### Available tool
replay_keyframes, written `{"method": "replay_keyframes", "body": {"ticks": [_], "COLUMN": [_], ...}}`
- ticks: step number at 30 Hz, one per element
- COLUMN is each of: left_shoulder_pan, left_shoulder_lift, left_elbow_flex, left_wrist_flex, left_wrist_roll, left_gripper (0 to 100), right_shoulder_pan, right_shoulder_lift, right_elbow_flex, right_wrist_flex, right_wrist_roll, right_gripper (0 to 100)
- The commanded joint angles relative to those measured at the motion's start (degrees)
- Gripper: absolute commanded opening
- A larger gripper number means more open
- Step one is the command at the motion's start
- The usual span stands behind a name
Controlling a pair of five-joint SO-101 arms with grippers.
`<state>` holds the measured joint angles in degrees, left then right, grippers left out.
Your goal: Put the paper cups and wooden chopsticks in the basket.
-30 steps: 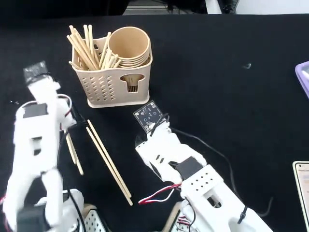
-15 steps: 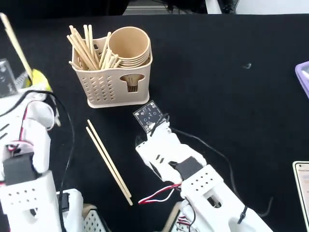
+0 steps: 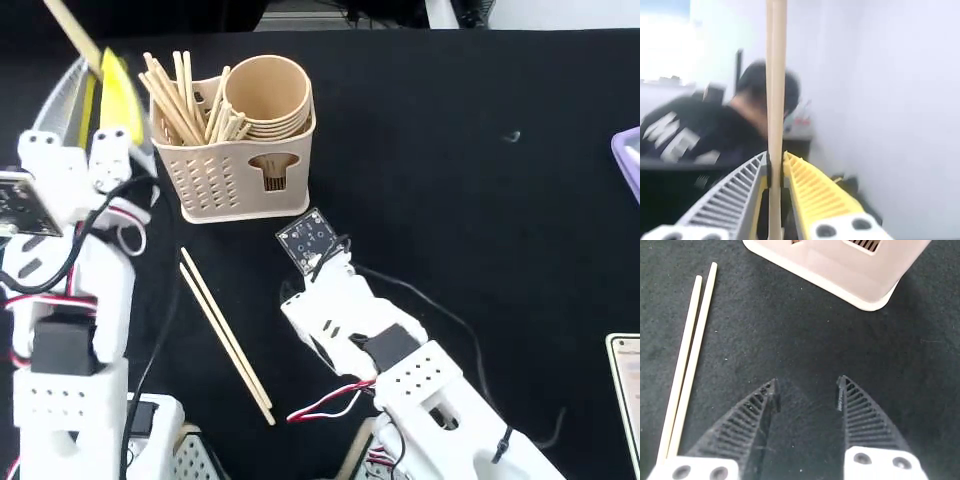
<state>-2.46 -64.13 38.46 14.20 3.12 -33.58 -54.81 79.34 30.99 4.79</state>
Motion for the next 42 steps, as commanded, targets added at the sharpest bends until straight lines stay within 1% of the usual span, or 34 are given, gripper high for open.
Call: {"method": "replay_keyframes", "body": {"ticks": [1, 5, 9, 15, 21, 24, 26, 36, 39, 42], "left_shoulder_pan": [3.12, 2.86, 2.86, 2.68, -0.66, -2.33, -3.21, -3.38, -3.47, -5.41], "left_shoulder_lift": [8.44, 17.05, 22.51, 27.69, 29.1, 29.1, 29.1, 29.01, 28.31, 24.53], "left_elbow_flex": [-8.31, -13.32, -15.25, -14.46, -11.56, -11.38, -12.35, -22.73, -26.33, -28.88], "left_wrist_flex": [-5.63, -5.71, -5.71, -5.54, -5.45, -4.57, -2.2, 11.87, 19.87, 31.38], "left_wrist_roll": [-0.7, -0.7, -0.7, -0.79, -0.79, -0.35, -0.26, -0.26, -0.7, -0.79], "left_gripper": [3, 3, 3, 3, 3, 8, 9, 9, 9, 9], "right_shoulder_pan": [1.23, 1.23, 1.23, 1.23, 1.23, 1.23, 1.23, 1.23, 1.23, 1.14], "right_shoulder_lift": [0.13, 0.13, 0.13, 0.13, 0.13, 0.13, 0.13, 0.13, 0.13, 0.13], "right_elbow_flex": [-0.4, -0.31, -0.31, -0.31, -0.4, -0.48, -0.48, -0.48, -0.48, -0.57], "right_wrist_flex": [-1.32, -1.32, -1.32, -1.32, -1.32, -1.32, -1.32, -1.32, -1.32, -1.32], "right_wrist_roll": [0.0, 0.0, 0.0, 0.0, 0.0, 0.0, 0.0, 0.0, 0.0, 0.0], "right_gripper": [19.4, 19.4, 19.4, 19.4, 19.4, 19.4, 19.4, 19.4, 19.7, 19.8]}}
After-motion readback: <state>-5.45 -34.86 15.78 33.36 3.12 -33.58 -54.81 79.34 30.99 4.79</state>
